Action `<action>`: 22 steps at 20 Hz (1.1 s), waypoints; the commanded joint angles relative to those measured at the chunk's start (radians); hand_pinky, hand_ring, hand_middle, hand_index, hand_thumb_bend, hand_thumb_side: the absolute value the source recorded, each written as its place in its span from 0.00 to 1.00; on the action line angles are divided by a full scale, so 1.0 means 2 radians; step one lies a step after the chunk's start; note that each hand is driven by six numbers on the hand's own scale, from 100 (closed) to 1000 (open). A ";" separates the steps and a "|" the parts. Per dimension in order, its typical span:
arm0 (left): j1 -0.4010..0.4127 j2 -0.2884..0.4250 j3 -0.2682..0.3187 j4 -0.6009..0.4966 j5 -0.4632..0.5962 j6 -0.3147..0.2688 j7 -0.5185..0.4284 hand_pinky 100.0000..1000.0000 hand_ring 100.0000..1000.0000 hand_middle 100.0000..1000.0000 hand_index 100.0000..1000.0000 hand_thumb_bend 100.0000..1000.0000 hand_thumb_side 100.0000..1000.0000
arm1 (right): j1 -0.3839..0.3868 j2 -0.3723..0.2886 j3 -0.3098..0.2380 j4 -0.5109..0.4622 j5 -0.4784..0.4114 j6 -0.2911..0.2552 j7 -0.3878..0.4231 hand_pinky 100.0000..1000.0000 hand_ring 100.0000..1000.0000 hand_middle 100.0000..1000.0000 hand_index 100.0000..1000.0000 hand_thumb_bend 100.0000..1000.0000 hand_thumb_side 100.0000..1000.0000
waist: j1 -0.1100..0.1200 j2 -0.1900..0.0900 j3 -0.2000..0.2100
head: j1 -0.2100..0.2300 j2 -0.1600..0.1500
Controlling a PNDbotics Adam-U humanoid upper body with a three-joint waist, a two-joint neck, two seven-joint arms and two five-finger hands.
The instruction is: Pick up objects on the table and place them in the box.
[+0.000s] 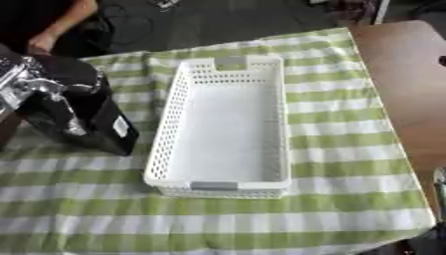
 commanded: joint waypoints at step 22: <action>0.018 0.036 0.083 0.003 0.156 0.081 -0.035 0.00 0.02 0.22 0.27 0.12 0.24 | -0.004 -0.004 -0.005 0.004 -0.004 -0.002 0.002 0.72 0.80 0.84 0.96 0.00 0.68 | -0.008 -0.007 0.004 | 0.002 0.000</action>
